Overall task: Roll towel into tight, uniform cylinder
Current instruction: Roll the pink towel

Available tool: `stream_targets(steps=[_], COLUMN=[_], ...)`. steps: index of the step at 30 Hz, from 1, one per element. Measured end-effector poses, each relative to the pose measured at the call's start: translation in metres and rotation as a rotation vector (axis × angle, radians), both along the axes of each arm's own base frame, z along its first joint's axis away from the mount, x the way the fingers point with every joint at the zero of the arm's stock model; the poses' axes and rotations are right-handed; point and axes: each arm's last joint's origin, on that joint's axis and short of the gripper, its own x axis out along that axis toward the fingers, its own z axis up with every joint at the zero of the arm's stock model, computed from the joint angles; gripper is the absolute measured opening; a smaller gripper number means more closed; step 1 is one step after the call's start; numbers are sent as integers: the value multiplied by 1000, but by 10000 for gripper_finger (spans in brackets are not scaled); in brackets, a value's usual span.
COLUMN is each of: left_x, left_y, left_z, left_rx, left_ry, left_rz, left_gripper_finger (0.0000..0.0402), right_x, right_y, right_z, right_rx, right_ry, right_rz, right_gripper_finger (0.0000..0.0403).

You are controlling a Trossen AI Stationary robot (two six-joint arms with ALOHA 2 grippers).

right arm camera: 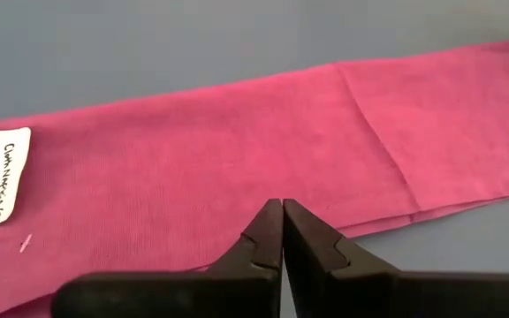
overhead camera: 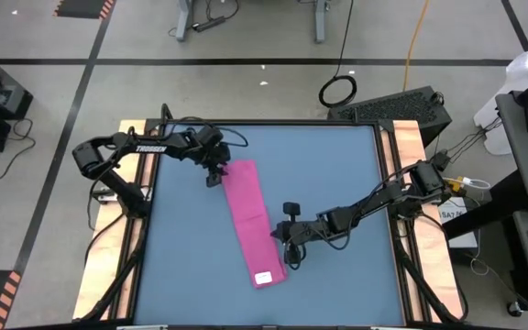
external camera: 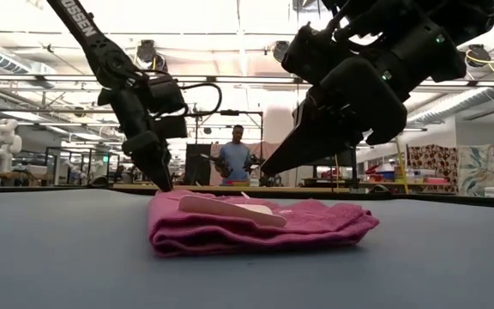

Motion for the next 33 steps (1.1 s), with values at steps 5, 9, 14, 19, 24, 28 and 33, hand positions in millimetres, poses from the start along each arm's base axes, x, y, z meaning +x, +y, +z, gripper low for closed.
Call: stream_targets(steps=[5,9,14,19,24,28,33], left_x=[2,2,1,-3,-11,-17,-19], left_y=[1,0,0,-4,-9,-14,-17], left_z=[-1,3,4,10,29,41,48], left_rx=[25,37,34,23,35,50,58], left_ry=[-13,-37,-34,-20,-53,-74,-93], left_rz=[-57,-83,-83,-84,-91,-118,-121], left_gripper_finger=[157,106,23,9,4,4,3], right_x=[0,0,0,-1,0,-1,8], right_y=[0,0,0,0,0,2,9], right_z=[0,0,-1,-1,0,2,-11], right_rx=[6,9,11,11,30,104,186], right_ry=[0,3,6,8,-34,-150,-289], right_rz=[-4,-7,-10,-10,-14,37,119], right_gripper_finger=[4,4,4,4,4,4,4])
